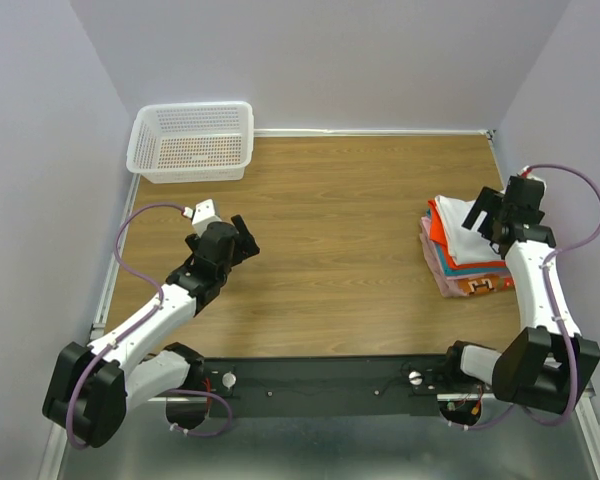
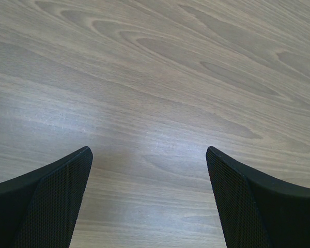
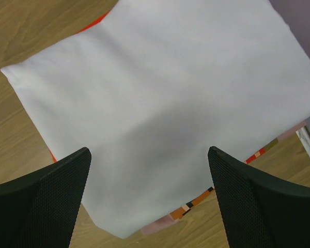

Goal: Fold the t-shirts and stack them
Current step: Reset both grippers

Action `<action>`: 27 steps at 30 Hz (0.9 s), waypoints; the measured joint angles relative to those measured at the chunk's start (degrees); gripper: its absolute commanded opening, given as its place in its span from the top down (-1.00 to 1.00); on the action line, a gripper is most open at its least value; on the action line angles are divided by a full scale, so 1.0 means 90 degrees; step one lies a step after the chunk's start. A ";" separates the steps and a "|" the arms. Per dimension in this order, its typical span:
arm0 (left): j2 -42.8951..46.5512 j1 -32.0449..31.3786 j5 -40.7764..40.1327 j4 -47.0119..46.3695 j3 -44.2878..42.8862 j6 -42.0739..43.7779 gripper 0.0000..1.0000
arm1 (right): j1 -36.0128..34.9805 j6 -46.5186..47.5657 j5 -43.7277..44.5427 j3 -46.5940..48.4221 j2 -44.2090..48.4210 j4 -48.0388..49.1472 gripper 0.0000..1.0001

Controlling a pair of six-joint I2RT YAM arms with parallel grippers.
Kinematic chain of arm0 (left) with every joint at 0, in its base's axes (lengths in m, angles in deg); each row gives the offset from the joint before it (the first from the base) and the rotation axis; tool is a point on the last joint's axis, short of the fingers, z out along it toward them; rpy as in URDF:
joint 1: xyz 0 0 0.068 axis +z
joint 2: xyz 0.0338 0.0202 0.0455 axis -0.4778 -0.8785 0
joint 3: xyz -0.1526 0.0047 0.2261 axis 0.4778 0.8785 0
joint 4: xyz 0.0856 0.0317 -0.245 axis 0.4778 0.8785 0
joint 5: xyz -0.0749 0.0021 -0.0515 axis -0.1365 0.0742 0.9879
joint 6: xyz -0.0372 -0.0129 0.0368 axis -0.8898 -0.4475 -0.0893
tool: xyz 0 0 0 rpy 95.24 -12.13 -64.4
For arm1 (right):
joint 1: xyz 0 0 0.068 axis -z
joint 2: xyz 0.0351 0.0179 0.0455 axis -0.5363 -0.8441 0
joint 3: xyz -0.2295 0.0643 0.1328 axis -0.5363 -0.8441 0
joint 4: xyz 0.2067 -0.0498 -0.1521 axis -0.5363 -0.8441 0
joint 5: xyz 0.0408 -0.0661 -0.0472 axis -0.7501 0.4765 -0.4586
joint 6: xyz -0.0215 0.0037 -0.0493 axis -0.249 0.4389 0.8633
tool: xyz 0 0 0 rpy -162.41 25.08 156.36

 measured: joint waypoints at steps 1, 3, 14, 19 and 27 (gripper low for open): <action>0.0015 0.0000 0.0002 -0.0002 0.0007 0.0000 -0.97 | 0.0000 -0.0068 -0.0002 -0.0117 0.0066 0.0010 -1.00; 0.0058 0.0000 0.0002 -0.0005 0.0029 -0.0002 -0.97 | 0.0000 -0.0153 -0.0005 -0.0296 0.0146 0.0061 -1.00; 0.0318 0.0010 0.0141 -0.0019 0.0085 -0.0012 -0.97 | 0.0000 -0.0350 -0.0440 -0.1064 0.1950 0.0566 -1.00; 0.0758 0.0012 0.0182 -0.0010 0.0102 -0.0061 -0.97 | 0.0000 -0.0529 -0.0850 -0.1054 0.2800 0.0741 -1.00; 0.1260 0.0022 -0.0107 0.0658 -0.0508 -0.0342 -0.97 | 0.0000 -0.0673 -0.1336 -0.1115 0.4158 0.0869 -1.00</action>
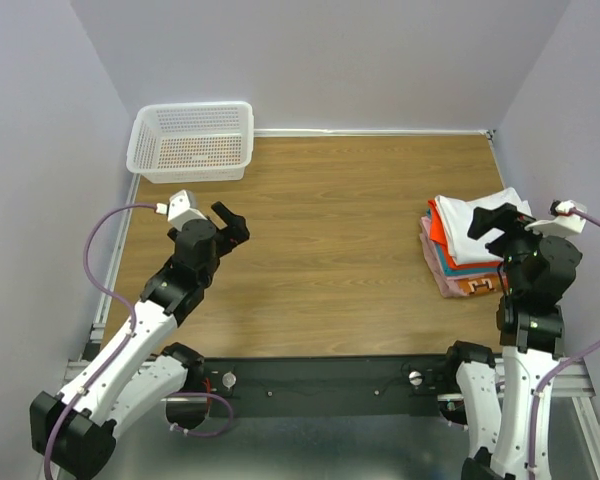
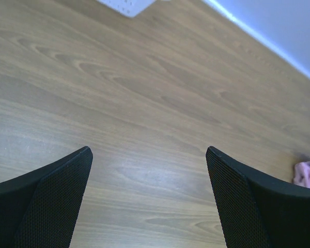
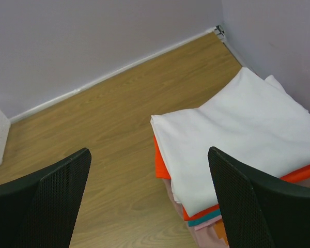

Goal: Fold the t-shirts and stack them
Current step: Reset both grippers

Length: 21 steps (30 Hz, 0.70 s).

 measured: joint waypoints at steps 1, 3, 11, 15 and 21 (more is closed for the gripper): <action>0.0102 0.0000 -0.0049 0.0102 -0.0126 -0.0034 -0.97 | 0.0000 0.0000 -0.0032 -0.0034 0.0141 0.0027 -1.00; 0.0265 0.0000 -0.0109 0.0245 -0.0311 -0.0100 -0.97 | 0.0000 -0.0002 -0.0041 -0.0107 0.0338 0.0039 -1.00; 0.0986 0.0000 -0.0359 0.0884 -0.0661 -0.0304 -0.97 | 0.0000 -0.0092 -0.0036 -0.0272 0.0617 0.0046 -1.00; 0.1161 0.0000 -0.0459 0.0967 -0.0661 -0.0364 -0.97 | 0.0000 -0.0177 -0.0024 -0.0311 0.0612 0.0044 -1.00; 0.1122 0.0000 -0.0549 0.1061 -0.0661 -0.0398 -0.97 | 0.0000 -0.0233 0.0005 -0.0347 0.0607 0.0049 -1.00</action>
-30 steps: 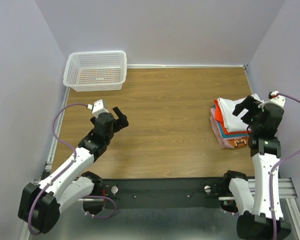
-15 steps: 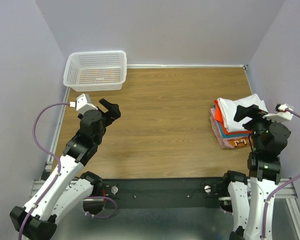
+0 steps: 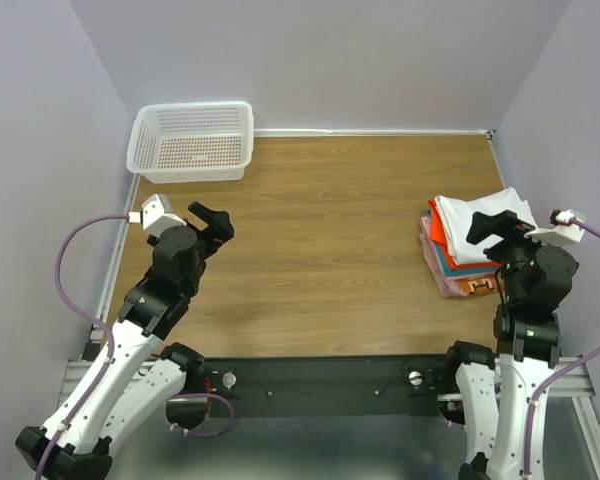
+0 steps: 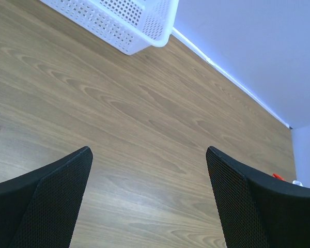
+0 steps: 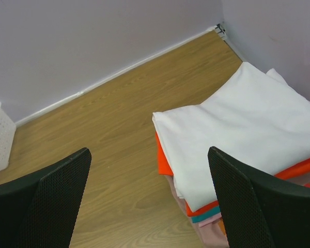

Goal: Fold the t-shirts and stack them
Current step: Reset both grippers

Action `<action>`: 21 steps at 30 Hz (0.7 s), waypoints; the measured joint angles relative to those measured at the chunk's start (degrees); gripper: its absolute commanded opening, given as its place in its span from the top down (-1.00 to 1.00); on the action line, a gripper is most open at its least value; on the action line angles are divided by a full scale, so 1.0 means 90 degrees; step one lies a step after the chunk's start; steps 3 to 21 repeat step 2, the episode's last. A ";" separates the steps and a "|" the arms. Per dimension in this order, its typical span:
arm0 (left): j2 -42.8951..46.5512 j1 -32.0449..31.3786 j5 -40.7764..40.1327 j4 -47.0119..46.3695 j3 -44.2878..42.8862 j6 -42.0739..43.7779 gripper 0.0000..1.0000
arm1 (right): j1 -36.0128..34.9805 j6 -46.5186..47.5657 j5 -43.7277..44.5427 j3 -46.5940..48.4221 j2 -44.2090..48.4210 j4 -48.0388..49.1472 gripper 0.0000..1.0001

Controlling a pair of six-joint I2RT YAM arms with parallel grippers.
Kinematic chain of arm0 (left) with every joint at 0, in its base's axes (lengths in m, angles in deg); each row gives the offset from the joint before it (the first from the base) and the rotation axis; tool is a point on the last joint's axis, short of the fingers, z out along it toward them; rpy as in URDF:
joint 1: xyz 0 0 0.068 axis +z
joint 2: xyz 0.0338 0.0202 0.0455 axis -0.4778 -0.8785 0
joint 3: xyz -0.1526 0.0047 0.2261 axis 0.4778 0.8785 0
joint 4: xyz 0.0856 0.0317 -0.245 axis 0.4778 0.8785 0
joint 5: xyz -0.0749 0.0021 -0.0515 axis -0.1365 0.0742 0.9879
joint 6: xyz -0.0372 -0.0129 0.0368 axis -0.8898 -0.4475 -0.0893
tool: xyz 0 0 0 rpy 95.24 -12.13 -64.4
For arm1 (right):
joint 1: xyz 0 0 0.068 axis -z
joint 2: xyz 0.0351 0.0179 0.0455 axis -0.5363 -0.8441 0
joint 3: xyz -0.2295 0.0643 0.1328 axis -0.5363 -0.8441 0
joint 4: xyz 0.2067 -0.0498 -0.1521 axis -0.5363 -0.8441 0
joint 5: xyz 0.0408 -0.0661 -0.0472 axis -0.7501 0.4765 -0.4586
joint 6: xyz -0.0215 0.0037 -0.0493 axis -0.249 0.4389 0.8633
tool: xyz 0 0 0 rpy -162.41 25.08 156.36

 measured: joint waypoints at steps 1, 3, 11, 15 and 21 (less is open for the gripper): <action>-0.0022 0.0000 -0.0005 0.0017 0.0000 0.0000 -0.97 | 0.0000 -0.0002 0.0010 -0.0002 -0.0007 0.0002 -1.00; -0.0034 0.0000 -0.0012 0.0024 0.0000 -0.0002 -0.97 | 0.0000 -0.0002 0.0019 -0.0002 -0.0015 0.0002 -1.00; -0.0034 0.0000 -0.0012 0.0024 0.0000 -0.0002 -0.97 | 0.0000 -0.0002 0.0019 -0.0002 -0.0015 0.0002 -1.00; -0.0034 0.0000 -0.0012 0.0024 0.0000 -0.0002 -0.97 | 0.0000 -0.0002 0.0019 -0.0002 -0.0015 0.0002 -1.00; -0.0034 0.0000 -0.0012 0.0024 0.0000 -0.0002 -0.97 | 0.0000 -0.0002 0.0019 -0.0002 -0.0015 0.0002 -1.00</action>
